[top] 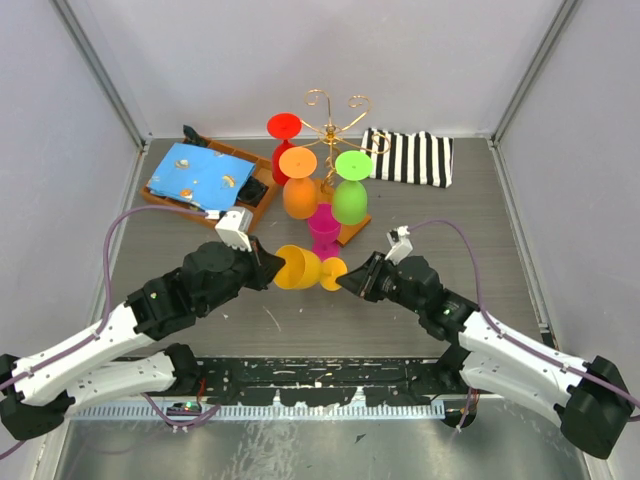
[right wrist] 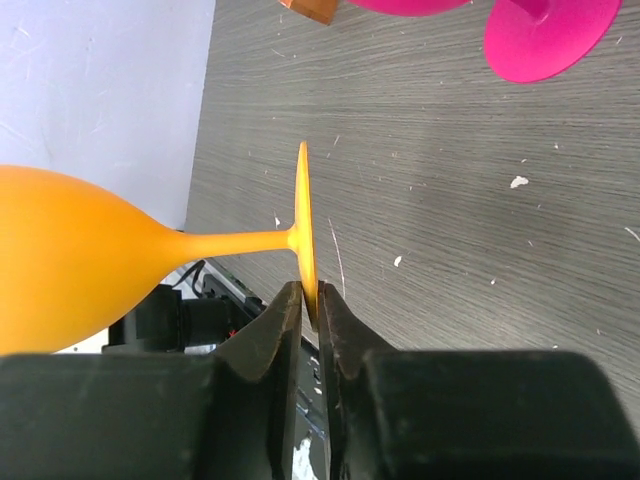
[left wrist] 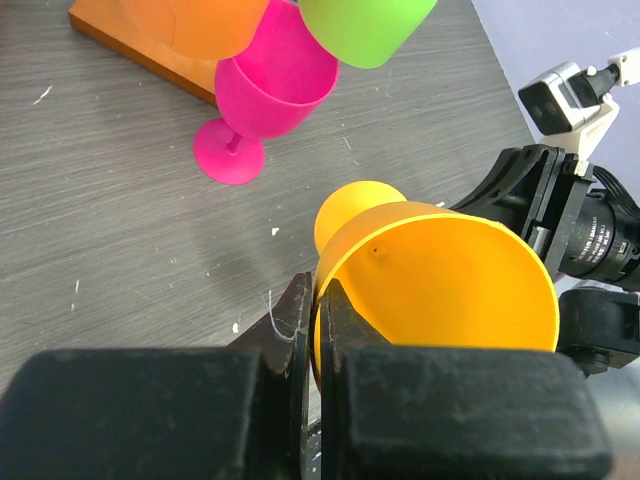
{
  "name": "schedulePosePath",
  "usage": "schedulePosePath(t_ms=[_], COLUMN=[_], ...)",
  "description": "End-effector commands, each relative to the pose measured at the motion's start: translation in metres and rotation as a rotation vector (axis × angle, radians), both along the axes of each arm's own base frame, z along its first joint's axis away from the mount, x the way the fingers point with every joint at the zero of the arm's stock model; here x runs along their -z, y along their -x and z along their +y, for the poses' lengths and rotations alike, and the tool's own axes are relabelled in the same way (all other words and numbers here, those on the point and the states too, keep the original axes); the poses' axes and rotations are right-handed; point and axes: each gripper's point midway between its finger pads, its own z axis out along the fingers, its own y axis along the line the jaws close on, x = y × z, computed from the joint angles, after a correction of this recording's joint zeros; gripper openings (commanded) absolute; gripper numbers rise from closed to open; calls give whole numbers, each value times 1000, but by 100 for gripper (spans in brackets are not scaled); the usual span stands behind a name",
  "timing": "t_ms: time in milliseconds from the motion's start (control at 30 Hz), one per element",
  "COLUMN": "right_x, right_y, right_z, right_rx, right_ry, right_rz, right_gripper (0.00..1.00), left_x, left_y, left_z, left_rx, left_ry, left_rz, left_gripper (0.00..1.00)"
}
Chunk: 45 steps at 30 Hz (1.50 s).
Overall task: Place the wine glass upside down on the wine glass rack
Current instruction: Adjust the wine glass at the center of the board.
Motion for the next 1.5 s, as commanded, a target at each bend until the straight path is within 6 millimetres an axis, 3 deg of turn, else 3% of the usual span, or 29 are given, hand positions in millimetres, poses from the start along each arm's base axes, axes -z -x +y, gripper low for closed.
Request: schedulePosePath(t_ms=[0, 133, 300, 500, 667, 1033, 1267, 1367, 1467], right_x=[-21, -21, -25, -36, -44, -104, -159, -169, -176], right_y=[-6, -8, -10, -8, -14, -17, 8, 23, 26], right_z=[7, 4, -4, -20, -43, -56, -37, -28, -24], right_rx=[-11, -4, 10, 26, 85, 0, -247, -384, -448], right_ry=[-39, -16, 31, 106, 242, 385, 409, 428, 472], right_rz=[-78, -99, -135, -207, -233, -565, -906, -1073, -1191], right_gripper=[14, 1, 0, 1, 0, 1, 0, 1, 1], left_x=[-22, -22, -28, -59, -91, -133, -150, -147, -147], left_y=[-1, 3, 8, 18, 32, 43, 45, 49, 54], left_z=[-6, -6, -3, 25, 54, 91, 74, 55, 36], left_rx=[11, 28, 51, 52, 64, 87, 214, 324, 434], left_ry=[75, 85, 105, 81, 66, -31, -111, -153, -164], left_rz=[-46, -44, -64, -138, -200, -342, -447, -502, -589], left_gripper=[5, 16, 47, 66, 70, 77, 83, 81, 76])
